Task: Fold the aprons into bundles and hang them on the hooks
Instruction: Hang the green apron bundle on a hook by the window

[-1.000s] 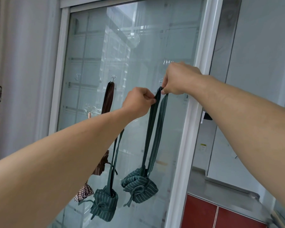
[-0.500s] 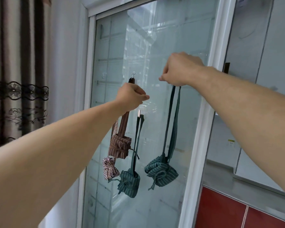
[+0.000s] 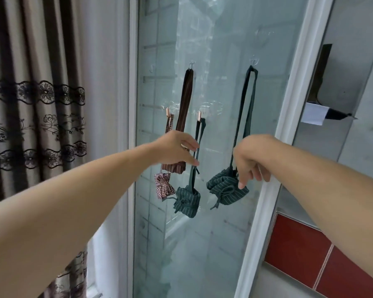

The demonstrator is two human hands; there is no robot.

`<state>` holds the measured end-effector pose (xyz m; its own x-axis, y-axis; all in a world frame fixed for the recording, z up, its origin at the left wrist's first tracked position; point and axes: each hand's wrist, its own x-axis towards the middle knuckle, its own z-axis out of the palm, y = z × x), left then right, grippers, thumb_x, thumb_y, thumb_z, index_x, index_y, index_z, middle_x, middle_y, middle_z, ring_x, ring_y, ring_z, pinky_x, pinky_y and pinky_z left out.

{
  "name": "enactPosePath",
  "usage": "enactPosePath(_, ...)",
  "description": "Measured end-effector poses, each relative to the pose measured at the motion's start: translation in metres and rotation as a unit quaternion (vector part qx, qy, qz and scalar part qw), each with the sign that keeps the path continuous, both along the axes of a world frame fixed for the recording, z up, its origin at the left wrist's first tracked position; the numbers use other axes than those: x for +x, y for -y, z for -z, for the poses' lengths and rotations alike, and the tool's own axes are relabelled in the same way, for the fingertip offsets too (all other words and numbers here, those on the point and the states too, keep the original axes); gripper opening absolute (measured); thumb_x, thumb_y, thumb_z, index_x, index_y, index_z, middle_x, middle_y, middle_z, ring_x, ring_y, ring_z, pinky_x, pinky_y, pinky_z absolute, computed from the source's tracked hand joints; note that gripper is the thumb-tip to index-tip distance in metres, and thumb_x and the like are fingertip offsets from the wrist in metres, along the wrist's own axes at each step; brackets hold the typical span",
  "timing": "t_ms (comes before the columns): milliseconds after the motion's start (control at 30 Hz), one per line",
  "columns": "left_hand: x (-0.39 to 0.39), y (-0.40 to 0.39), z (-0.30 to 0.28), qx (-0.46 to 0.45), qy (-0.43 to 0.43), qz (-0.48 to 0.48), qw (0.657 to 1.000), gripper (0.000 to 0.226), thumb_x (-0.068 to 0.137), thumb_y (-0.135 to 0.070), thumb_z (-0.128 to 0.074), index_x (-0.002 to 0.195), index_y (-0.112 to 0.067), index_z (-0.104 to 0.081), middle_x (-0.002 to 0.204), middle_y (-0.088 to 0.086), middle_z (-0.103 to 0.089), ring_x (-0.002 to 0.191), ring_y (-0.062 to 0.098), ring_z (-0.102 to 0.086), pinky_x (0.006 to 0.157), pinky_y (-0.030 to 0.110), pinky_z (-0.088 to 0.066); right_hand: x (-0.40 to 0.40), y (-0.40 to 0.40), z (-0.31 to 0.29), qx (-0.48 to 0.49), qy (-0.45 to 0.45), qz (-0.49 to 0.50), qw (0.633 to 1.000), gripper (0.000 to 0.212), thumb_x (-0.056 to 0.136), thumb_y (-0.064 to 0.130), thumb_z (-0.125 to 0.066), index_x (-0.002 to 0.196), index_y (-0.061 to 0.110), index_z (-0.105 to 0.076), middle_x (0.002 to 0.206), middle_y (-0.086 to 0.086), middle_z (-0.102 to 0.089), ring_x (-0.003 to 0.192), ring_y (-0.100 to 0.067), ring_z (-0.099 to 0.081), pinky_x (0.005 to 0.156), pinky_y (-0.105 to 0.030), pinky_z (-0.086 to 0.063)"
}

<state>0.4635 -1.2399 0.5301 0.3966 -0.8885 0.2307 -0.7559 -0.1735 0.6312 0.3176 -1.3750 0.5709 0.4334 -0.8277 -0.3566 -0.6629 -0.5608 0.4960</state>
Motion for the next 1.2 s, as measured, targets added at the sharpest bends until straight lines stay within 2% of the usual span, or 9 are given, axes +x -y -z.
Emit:
enactPosePath(167, -0.028, 0.066, 0.043, 0.065, 0.015, 0.076, 0.995, 0.093, 0.072, -0.031, -0.091, 0.151, -0.025, -0.040, 0.144, -0.003, -0.053, 0.122, 0.021, -0.057, 0.104, 0.037, -0.050, -0.017, 0.025, 0.035, 0.027, 0.208, -0.006, 0.978, 0.076, 0.076, 0.054, -0.084, 0.129, 0.004, -0.061, 0.096, -0.007, -0.077, 0.084, -0.023, -0.075, 0.083, -0.038, -0.061)
enactPosePath(267, -0.027, 0.086, 0.064, 0.051, -0.001, 0.071, 0.996, 0.076, 0.075, -0.026, -0.090, 0.141, -0.019, -0.052, 0.129, 0.002, -0.063, 0.104, 0.023, -0.066, 0.088, 0.036, -0.060, -0.023, 0.026, 0.047, 0.064, 0.388, -0.036, 0.919, 0.063, 0.082, 0.047, -0.081, 0.127, 0.008, -0.062, 0.082, -0.001, -0.068, 0.069, -0.017, -0.067, 0.063, -0.027, -0.054)
enactPosePath(367, -0.025, 0.090, 0.078, 0.027, -0.097, 0.091, 0.991, 0.055, 0.080, -0.011, -0.085, 0.128, -0.010, -0.058, 0.111, 0.009, -0.065, 0.092, 0.030, -0.071, 0.078, 0.044, -0.064, -0.024, 0.018, 0.057, 0.120, 0.509, -0.029, 0.852, 0.055, 0.089, 0.047, -0.073, 0.129, 0.009, -0.064, 0.113, -0.002, -0.070, 0.102, -0.023, -0.066, 0.087, -0.032, -0.053)
enactPosePath(467, -0.024, 0.085, 0.085, 0.004, -0.172, 0.106, 0.979, 0.044, 0.083, 0.001, -0.079, 0.122, -0.003, -0.059, 0.098, 0.009, -0.063, 0.083, 0.027, -0.070, 0.076, 0.044, -0.064, -0.012, 0.007, 0.071, 0.102, 0.575, -0.001, 0.812, 0.049, 0.089, 0.052, -0.072, 0.112, 0.008, -0.070, 0.099, 0.005, -0.065, 0.105, -0.026, -0.067, 0.086, -0.034, -0.050)
enactPosePath(567, -0.019, 0.084, 0.096, 0.004, -0.220, 0.122, 0.968, 0.042, 0.085, 0.009, -0.074, 0.123, 0.001, -0.056, 0.089, 0.006, -0.060, 0.075, 0.020, -0.067, 0.078, 0.044, -0.063, 0.000, 0.009, 0.086, 0.012, 0.602, 0.045, 0.797, 0.041, 0.088, 0.048, -0.074, 0.072, 0.015, -0.057, 0.070, 0.001, -0.059, 0.074, -0.025, -0.062, 0.056, -0.030, -0.040)
enactPosePath(633, -0.012, 0.085, 0.101, 0.000, -0.230, 0.125, 0.965, 0.039, 0.087, 0.009, -0.072, 0.122, 0.003, -0.056, 0.085, 0.004, -0.060, 0.073, 0.017, -0.066, 0.079, 0.043, -0.063, 0.003, 0.012, 0.092, 0.021, 0.631, 0.072, 0.772, 0.042, 0.093, 0.040, -0.072, 0.069, 0.014, -0.048, 0.068, -0.002, -0.051, 0.064, -0.021, -0.050, 0.053, -0.031, -0.033)
enactPosePath(867, 0.006, 0.097, 0.108, -0.009, -0.225, 0.165, 0.960, 0.028, 0.091, -0.002, -0.071, 0.118, -0.002, -0.064, 0.089, 0.001, -0.064, 0.081, 0.014, -0.068, 0.072, 0.027, -0.063, -0.008, 0.021, 0.098, 0.154, 0.667, 0.028, 0.729, 0.023, 0.097, 0.017, -0.068, 0.117, 0.004, -0.067, 0.108, -0.010, -0.076, 0.102, -0.027, -0.073, 0.097, -0.041, -0.055)
enactPosePath(1033, 0.009, 0.107, 0.110, 0.016, -0.218, 0.205, 0.954, 0.034, 0.095, 0.001, -0.064, 0.127, -0.010, -0.060, 0.095, 0.002, -0.066, 0.083, 0.015, -0.069, 0.065, 0.020, -0.059, -0.020, 0.027, 0.106, 0.133, 0.646, 0.011, 0.752, 0.023, 0.101, 0.007, -0.059, 0.124, 0.006, -0.061, 0.113, -0.009, -0.074, 0.101, -0.023, -0.072, 0.095, -0.039, -0.057)
enactPosePath(1200, 0.009, 0.117, 0.113, 0.010, -0.193, 0.199, 0.961, 0.041, 0.097, 0.006, -0.057, 0.135, -0.008, -0.058, 0.093, -0.002, -0.066, 0.079, 0.011, -0.067, 0.063, 0.021, -0.060, -0.022, 0.027, 0.111, 0.112, 0.606, -0.007, 0.788, 0.026, 0.091, 0.032, -0.075, 0.112, 0.018, -0.067, 0.105, 0.003, -0.075, 0.095, -0.014, -0.071, 0.088, -0.032, -0.055)
